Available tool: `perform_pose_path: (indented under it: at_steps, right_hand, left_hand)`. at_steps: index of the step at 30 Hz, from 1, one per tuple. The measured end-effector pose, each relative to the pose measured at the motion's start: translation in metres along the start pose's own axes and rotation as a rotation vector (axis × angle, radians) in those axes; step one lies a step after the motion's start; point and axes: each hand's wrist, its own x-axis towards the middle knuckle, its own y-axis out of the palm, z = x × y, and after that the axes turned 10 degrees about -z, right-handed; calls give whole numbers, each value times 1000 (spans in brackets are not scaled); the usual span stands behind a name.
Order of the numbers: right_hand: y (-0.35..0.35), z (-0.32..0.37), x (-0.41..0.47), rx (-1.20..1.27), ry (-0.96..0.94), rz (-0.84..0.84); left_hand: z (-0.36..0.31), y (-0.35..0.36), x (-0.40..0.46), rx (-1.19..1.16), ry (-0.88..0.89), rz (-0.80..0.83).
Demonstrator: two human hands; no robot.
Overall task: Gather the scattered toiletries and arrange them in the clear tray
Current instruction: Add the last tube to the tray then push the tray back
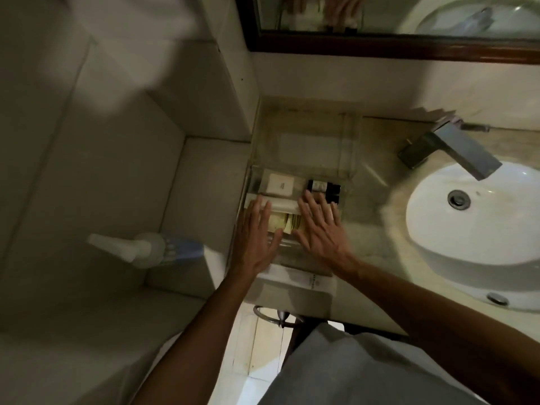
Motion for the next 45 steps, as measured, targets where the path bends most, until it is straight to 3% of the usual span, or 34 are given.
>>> perform_pose_path:
  at_steps: [3, 6, 8, 10, 14, 21, 23, 28, 33, 38, 45]
  right_hand:
    - [-19, 4, -26, 89, -142, -62]
    - [-9, 1, -75, 65, -345, 42]
    - [5, -7, -95, 21, -337, 171]
    - [14, -11, -99, 26, -307, 157]
    - [7, -10, -93, 115, -277, 81]
    - [-41, -18, -44, 198, -172, -238]
    - [-46, -22, -23, 181, -168, -229]
    - [-44, -33, -5, 77, -51, -1]
    - [-37, -18, 3, 17, 103, -129]
    - [-7, -13, 0, 28, 161, 4]
    - [-3, -5, 1, -5, 260, 32]
  left_hand:
    - [-4, -2, -41, -97, 33, -149]
    - [5, 8, -93, -105, 175, 19]
    - [14, 16, -109, -54, 229, 121]
    - [13, 18, -107, -17, 237, 113]
    - [1, 12, -87, 47, 286, -32]
    - [-10, -23, -22, 71, 348, -388]
    - [-12, -28, 0, 98, 337, -351]
    - [-3, -19, 13, 115, 278, -103]
    - [-10, -17, 25, 68, 194, -111]
    - [-5, 5, 42, 51, 90, 14]
    - [8, 9, 56, 39, 174, 58]
